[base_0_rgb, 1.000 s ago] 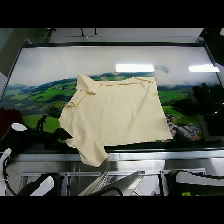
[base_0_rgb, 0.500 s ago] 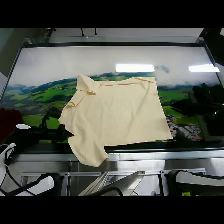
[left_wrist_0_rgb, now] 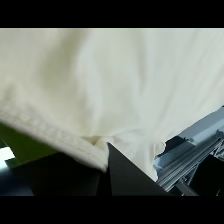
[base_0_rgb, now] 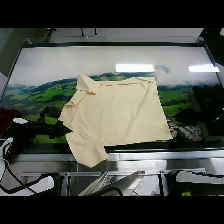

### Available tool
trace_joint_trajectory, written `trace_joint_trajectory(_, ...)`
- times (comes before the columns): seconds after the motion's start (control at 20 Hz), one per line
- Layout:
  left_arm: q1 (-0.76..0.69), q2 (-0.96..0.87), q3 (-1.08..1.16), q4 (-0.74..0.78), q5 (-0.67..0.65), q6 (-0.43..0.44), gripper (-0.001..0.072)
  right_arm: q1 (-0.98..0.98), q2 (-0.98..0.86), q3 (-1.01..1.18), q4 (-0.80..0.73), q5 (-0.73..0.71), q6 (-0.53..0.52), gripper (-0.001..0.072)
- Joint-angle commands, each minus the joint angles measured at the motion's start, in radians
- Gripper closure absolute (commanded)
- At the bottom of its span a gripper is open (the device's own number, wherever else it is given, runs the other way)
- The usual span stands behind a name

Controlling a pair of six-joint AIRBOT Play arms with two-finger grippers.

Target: Fold the shirts.

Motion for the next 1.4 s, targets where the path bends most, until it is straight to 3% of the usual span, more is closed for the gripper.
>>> trace_joint_trajectory(0.0, 0.001, -0.002, 0.016, 0.009, -0.012, 0.005, 0.0694, -0.003, -0.032, -0.017, -0.134, 0.007, 0.012, 0.0351)
trace_joint_trajectory(0.85, 0.0, -0.002, 0.016, 0.007, -0.042, 0.005, 0.0695, 0.077, -0.094, -0.161, -0.078, -0.047, -0.038, 0.0359)
trace_joint_trajectory(0.9, 0.0, -0.002, 0.016, 0.006, -0.042, 0.005, 0.0695, 0.077, -0.094, -0.161, -0.06, -0.041, -0.042, 0.0508)
trace_joint_trajectory(0.95, 0.0, -0.002, 0.016, 0.0, -0.045, 0.005, 0.0694, 0.077, -0.094, -0.161, -0.036, -0.029, -0.055, 0.0612)
trace_joint_trajectory(1.05, 0.0, -0.001, 0.017, -0.021, -0.058, 0.011, 0.0695, 0.077, -0.09, -0.161, 0.031, -0.012, -0.053, 0.0695)
trace_joint_trajectory(1.2, 0.002, 0.033, 0.074, -0.082, -0.164, 0.013, 0.0696, 0.076, -0.023, -0.142, 0.283, 0.01, -0.097, 0.0695)
trace_joint_trajectory(1.35, 0.026, 0.179, 0.196, -0.283, -0.273, 0.012, 0.0696, 0.075, 0.138, -0.021, 0.547, 0.049, -0.129, 0.0695)
